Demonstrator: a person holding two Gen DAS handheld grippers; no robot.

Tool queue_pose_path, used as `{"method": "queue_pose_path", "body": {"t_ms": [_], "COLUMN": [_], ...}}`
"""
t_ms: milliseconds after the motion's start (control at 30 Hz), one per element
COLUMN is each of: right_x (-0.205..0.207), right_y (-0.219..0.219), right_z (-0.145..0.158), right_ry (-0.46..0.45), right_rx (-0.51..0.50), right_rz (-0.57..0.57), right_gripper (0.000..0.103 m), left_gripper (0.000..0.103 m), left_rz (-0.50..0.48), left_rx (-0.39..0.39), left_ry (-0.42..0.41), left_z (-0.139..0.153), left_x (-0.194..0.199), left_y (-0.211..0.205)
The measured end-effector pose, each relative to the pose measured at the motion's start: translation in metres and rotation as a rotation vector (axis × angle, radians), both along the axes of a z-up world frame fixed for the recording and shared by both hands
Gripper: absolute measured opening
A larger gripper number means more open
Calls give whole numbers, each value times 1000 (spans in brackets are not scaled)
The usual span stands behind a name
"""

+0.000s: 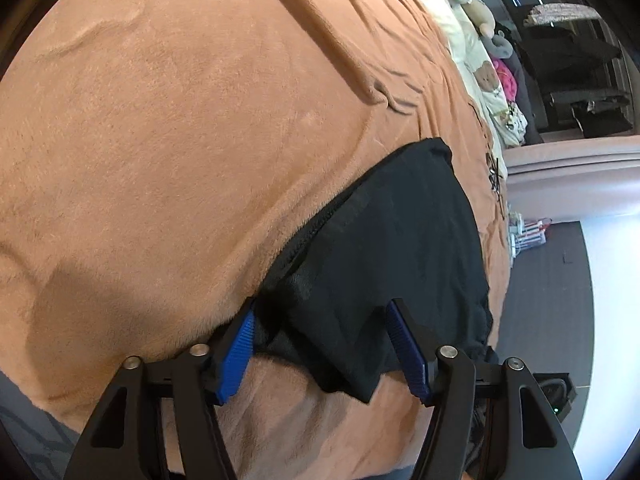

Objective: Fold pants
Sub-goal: 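Grasp the edge of the folded black pants with both grippers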

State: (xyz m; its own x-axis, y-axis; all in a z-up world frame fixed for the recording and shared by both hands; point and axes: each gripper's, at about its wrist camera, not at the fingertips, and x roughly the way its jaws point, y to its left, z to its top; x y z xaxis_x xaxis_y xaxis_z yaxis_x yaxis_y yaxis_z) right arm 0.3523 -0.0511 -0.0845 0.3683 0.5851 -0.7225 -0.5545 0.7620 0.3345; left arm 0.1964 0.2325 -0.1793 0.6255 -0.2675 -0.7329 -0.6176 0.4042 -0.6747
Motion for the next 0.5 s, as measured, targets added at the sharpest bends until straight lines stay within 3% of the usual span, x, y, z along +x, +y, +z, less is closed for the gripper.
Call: {"method": "queue_pose_path", "body": {"t_ms": [67,133,267,500], "right_x": [1,2,0,1], "right_y": [1,1,3,7], "right_z": [-2,-2,3,-8], "right_ry": [12,14,2,9], "right_rx": [3,14,38,-12], "right_rz": [-3,-6,-2,7], "right_gripper": [38,35,33,28], "left_gripper": [27,15,7,6], "left_rz": [7,3,-9,-51], "left_rx": [28,40,81,224], "left_ry": [31,33,11,0], "left_z": [-2,-3,1,13], "left_x": [1,4,5,16], "left_y": [1,2,4,-2]}}
